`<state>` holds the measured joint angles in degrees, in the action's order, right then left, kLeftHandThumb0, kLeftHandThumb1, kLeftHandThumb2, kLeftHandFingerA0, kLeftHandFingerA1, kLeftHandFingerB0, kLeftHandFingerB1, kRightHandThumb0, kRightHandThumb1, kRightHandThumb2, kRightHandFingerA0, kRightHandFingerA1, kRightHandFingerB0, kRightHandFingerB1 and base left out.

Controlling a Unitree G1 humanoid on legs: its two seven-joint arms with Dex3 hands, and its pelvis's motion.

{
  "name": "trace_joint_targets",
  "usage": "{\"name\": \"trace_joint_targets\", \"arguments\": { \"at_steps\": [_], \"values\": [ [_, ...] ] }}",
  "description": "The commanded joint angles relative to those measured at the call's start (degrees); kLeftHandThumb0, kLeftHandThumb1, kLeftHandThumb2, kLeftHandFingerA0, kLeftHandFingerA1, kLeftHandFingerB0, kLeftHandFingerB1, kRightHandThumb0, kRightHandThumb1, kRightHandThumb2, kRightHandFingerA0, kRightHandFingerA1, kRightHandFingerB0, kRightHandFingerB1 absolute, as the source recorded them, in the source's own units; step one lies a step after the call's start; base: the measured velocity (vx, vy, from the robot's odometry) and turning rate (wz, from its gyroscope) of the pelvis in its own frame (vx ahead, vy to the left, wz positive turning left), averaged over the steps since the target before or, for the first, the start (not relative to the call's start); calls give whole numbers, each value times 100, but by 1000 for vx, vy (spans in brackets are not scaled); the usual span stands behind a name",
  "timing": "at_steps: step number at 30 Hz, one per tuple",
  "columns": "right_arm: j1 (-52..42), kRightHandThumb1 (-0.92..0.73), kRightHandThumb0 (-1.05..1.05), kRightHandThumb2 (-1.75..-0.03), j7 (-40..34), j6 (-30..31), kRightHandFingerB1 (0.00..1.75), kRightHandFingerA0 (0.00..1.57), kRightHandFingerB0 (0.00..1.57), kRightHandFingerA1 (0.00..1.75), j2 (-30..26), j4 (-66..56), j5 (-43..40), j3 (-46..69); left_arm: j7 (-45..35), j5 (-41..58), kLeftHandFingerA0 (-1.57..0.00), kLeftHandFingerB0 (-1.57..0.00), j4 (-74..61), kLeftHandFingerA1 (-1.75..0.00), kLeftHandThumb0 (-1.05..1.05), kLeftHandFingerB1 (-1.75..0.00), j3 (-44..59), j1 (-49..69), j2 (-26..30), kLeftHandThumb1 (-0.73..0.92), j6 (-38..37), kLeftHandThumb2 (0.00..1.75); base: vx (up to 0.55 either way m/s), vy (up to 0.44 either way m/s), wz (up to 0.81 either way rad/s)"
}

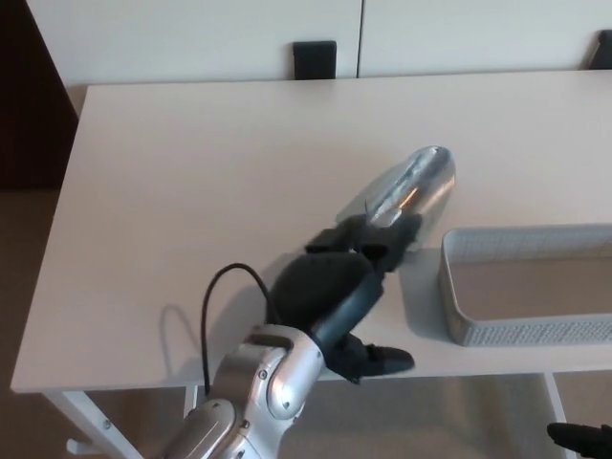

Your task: The robot walks towards a desk on which a shovel is kept on the left hand side and a container is kept on the right hand side. The robot picks up the shovel using its left hand and places it in the container.

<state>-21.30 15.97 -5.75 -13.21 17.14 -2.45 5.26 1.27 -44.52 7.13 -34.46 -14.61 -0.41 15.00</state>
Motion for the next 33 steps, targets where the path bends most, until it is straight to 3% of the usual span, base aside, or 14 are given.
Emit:
{"name": "trace_joint_targets", "arguments": {
  "at_steps": [1, 13, 14, 15, 18, 21, 25, 26, 27, 28, 29, 31, 32, 33],
  "values": [
    [-144, -50, -31, -68, 8, 55, 46, 59, 38, 54, -56, -29, -76, 92, 837, -974, 0, 0, -253, 0, -62, 0, 505, 196, 147, 41, 1303, 63, 0, 0, 0],
    [-104, -51, -31, -68, 6, 99, 46, 58, 37, 54, -29, 8, -93, 84, 1205, -1385, 0, 0, -685, -2, -68, -1, 623, 495, 441, 44, 1103, 65, 0, 0, 0],
    [-99, -59, -24, -57, 5, 106, 40, 63, 40, 49, -26, 8, -91, 78, 1219, -1374, 0, 0, -653, 0, -60, 0, 618, 507, 440, 49, 1089, 56, 0, 0, 0],
    [-106, -59, -25, -58, -8, 132, 40, 64, 41, 48, -31, -21, -71, 69, 1244, -1355, 0, 0, -586, -8, -74, -1, 617, 508, 425, 43, 1077, 68, 0, 0, 0],
    [-103, -50, -32, -68, -12, 139, 46, 59, 37, 54, -47, -37, -59, 72, 1265, -1352, 0, 0, -392, -16, -72, -6, 589, 463, 388, 42, 1087, 72, 0, 0, 0],
    [-64, -59, -25, -57, 19, 189, 40, 64, 40, 48, -43, -29, -99, 80, 1079, -1248, 0, 0, -168, -11, -74, -5, 568, 366, 341, 43, 1076, 70, 0, 0, 0],
    [-51, -58, -25, -57, -21, 169, 40, 66, 42, 48, -76, -54, 2, 36, 772, -1066, 0, 0, 33, -3, -79, 0, 495, 270, 301, 46, 964, 71, 0, 0, 0],
    [-34, -58, -25, -57, -3, 135, 41, 66, 42, 49, -79, -9, -8, 38, 635, -956, 0, 0, 59, -7, -73, -6, 497, 236, 266, 43, 949, 72, 0, 0, 0],
    [-38, -50, -33, -69, -1, 154, 47, 61, 39, 56, -89, -19, 0, 32, 517, -859, 0, 0, 119, -22, -64, -21, 473, 172, 258, 39, 860, 76, 0, 0, 0],
    [-39, -50, -33, -69, -2, 158, 47, 61, 39, 56, -90, -22, 1, 31, 506, -847, 0, 0, 128, -22, -64, -21, 469, 162, 259, 39, 851, 76, 0, 0, 0],
    [-51, -58, -25, -57, 7, 130, 40, 66, 42, 49, -87, -12, -2, 27, 477, -814, 0, 0, 187, -32, -60, -29, 453, 120, 238, 37, 832, 78, 0, 0, 0],
    [-59, -58, -25, -57, 20, 130, 40, 66, 42, 48, -83, -7, -23, 31, 346, -731, -4, 0, 346, -41, -64, -35, 421, -22, 219, 40, 795, 78, 0, 0, 0],
    [-57, -50, -32, -69, 52, 210, 47, 60, 39, 55, -58, -29, -95, 50, 252, -616, -2, 0, 456, -61, -64, -46, 446, -120, 167, 47, 800, 54, 0, 0, 0],
    [-60, -50, -32, -69, 65, 238, 47, 59, 38, 55, -50, -41, -129, 64, 214, -557, -1, 0, 580, -63, -65, -49, 448, -213, 122, 47, 801, 55, 0, 0, 0]
  ]
}}
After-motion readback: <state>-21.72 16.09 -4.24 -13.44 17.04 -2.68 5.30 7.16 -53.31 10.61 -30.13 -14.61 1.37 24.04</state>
